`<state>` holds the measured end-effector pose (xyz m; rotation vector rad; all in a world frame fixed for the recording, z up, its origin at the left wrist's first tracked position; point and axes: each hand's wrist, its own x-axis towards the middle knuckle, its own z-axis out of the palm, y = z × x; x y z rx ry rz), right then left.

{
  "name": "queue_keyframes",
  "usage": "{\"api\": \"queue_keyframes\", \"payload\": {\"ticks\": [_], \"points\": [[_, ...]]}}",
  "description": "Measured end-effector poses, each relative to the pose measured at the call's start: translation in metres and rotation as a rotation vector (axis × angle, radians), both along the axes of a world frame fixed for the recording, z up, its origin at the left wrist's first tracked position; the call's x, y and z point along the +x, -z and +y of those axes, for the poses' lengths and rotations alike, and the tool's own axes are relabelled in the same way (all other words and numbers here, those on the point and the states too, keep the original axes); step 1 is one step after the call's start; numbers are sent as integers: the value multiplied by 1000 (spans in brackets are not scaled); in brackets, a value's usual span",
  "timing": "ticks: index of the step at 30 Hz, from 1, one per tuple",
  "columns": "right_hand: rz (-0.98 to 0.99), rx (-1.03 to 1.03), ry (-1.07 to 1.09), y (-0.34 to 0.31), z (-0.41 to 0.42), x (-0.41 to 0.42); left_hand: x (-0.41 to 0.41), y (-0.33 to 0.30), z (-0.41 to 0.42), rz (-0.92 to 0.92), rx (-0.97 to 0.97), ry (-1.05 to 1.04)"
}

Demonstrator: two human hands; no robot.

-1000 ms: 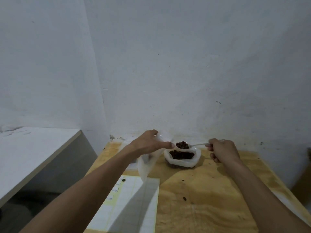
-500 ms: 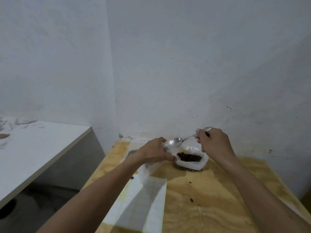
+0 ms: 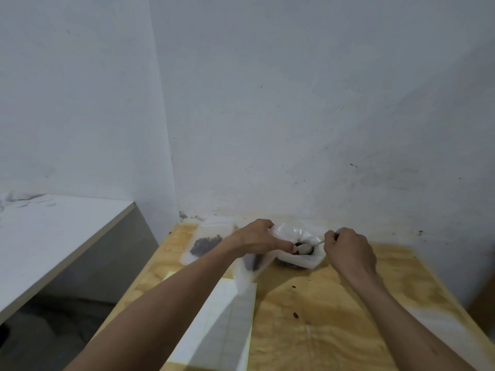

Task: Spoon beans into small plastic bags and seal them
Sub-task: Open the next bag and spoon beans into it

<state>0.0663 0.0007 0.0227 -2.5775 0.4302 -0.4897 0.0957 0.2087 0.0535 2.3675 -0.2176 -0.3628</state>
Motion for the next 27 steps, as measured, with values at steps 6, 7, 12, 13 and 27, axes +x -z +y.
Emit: {"api": "queue_keyframes", "payload": {"ticks": [6,7,12,13,27], "points": [[99,549,84,24,-2,12,4,-11,-8,-48,38,25],[92,577,86,24,-4,11,5,-11,-3,-49,36,7],[12,637,59,5,-13,7,8,-16,29,-89,-32,-66],[2,647,50,-1,-13,5,7,-18,34,-106,-32,-68],[-45,662,-196,-58,23,-10,2,3,57,-114,-1,-59]]}}
